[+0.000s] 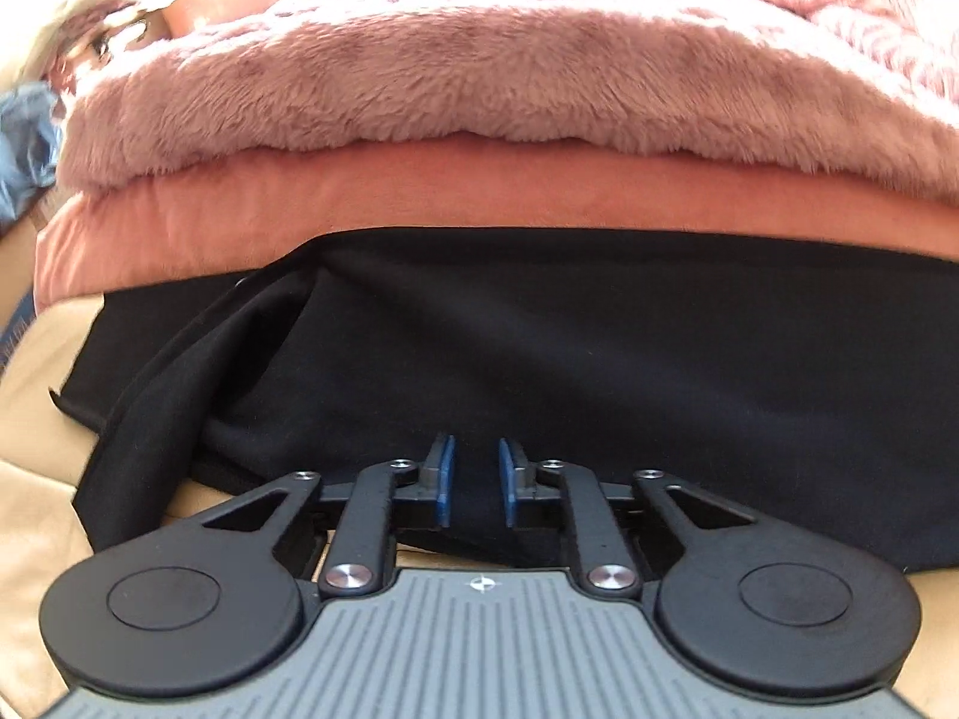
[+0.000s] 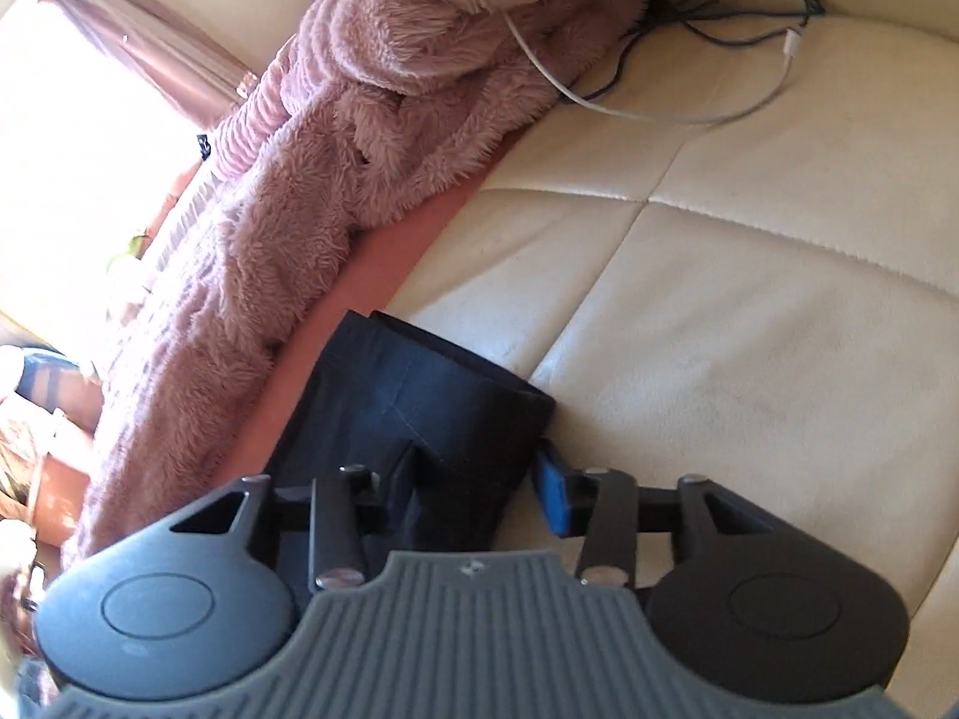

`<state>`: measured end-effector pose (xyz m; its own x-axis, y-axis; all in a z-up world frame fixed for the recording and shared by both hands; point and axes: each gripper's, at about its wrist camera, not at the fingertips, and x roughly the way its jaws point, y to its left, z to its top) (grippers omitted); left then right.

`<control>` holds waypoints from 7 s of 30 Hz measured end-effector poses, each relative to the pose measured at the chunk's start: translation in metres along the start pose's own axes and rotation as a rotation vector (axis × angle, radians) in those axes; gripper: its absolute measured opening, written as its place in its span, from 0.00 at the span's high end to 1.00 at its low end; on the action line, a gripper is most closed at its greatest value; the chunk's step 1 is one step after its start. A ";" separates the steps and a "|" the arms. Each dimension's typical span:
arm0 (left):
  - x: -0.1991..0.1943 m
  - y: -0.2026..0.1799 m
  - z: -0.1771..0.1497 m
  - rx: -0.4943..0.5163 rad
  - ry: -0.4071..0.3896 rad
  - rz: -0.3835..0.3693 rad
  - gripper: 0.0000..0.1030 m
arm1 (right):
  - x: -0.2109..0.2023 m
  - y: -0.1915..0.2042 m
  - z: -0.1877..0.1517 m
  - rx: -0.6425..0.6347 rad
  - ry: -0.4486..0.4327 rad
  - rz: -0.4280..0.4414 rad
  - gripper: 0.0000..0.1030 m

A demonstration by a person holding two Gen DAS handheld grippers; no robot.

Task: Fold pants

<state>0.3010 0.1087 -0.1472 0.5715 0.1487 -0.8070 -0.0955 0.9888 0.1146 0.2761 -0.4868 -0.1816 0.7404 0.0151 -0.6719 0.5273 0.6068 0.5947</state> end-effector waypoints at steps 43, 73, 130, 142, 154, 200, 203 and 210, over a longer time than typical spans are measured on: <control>-0.097 0.135 -0.119 -0.492 -0.088 -0.097 0.32 | -0.100 0.123 -0.147 -0.704 0.106 0.019 0.57; -0.141 0.135 -0.034 -0.196 -0.282 -0.142 0.97 | -0.047 0.129 -0.190 -0.770 0.237 0.014 0.57; 0.000 0.182 -0.087 -0.914 -0.086 -0.202 0.47 | -0.074 0.150 -0.203 -0.848 0.276 0.087 0.61; -0.003 0.179 -0.089 -0.895 -0.110 -0.070 0.97 | -0.077 0.157 -0.210 -0.880 0.290 0.078 0.61; -0.066 0.221 -0.105 -0.976 -0.236 -0.037 0.97 | -0.074 0.177 -0.237 -0.956 0.387 0.107 0.62; -0.091 -0.060 -0.083 -0.094 0.000 -0.553 0.62 | -0.113 0.159 -0.242 -0.759 0.468 0.310 0.63; -0.097 -0.076 -0.085 0.094 -0.033 -0.508 0.60 | -0.105 0.170 -0.250 -0.771 0.479 0.331 0.82; -0.081 -0.105 -0.092 0.276 -0.026 -0.451 0.55 | -0.084 0.189 -0.258 -0.745 0.503 0.379 0.86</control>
<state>0.1899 -0.0081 -0.1472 0.5265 -0.2953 -0.7972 0.3809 0.9203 -0.0893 0.2063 -0.1686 -0.1270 0.4511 0.5451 -0.7066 -0.2355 0.8364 0.4949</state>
